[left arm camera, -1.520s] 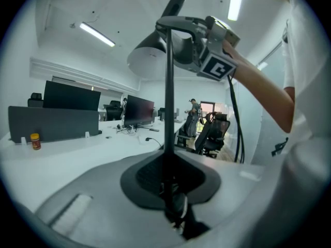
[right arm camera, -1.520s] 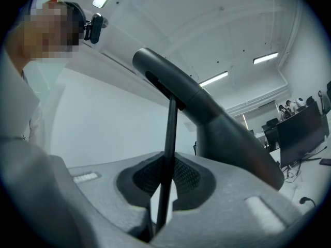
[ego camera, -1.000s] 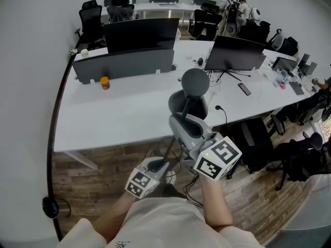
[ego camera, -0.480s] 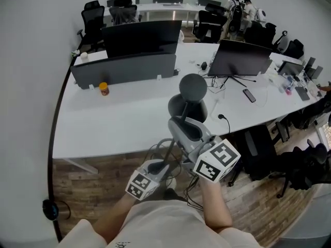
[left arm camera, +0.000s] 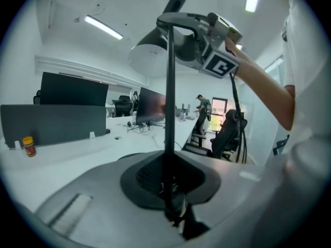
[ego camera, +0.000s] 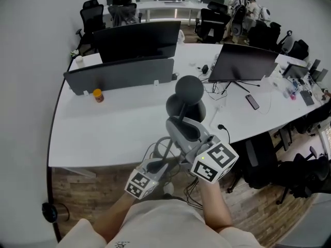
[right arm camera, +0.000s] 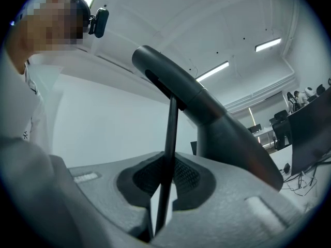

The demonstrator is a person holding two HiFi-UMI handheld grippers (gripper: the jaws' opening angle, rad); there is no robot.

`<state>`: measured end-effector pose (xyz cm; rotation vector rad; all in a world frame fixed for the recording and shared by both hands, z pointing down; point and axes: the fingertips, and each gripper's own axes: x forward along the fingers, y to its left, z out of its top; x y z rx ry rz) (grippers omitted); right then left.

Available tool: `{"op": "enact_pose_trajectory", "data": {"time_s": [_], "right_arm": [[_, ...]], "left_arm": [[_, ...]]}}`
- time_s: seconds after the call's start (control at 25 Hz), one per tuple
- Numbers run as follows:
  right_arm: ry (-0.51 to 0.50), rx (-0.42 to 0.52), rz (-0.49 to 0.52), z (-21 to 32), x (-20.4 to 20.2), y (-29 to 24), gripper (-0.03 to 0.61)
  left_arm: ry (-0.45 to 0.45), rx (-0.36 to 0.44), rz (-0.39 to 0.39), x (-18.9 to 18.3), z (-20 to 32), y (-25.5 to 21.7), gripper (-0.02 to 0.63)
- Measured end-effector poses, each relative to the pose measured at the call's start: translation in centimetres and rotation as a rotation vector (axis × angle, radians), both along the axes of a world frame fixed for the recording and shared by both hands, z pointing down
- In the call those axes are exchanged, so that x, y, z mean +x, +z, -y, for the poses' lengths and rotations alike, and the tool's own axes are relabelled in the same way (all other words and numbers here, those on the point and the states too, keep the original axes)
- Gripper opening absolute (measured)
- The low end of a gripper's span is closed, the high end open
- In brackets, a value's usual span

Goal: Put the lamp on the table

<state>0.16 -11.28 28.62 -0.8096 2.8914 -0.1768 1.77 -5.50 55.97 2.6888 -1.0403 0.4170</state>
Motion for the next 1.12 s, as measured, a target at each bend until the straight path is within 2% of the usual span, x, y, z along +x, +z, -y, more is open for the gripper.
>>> {"op": "enact_pose_trajectory", "data": {"time_s": [0.56,1.12], "right_arm": [[-0.036,-0.007,-0.010,9.4,3.5,1.3,0.025],[-0.046,-0.017,-0.015,12.6,5.4,2.1,0.025]], "left_arm": [[-0.036,-0.025,-0.005,4.1,9.2,1.3,0.038],[-0.040,-0.039,0.009,6.0,12.3,2.3,0.038]]}}
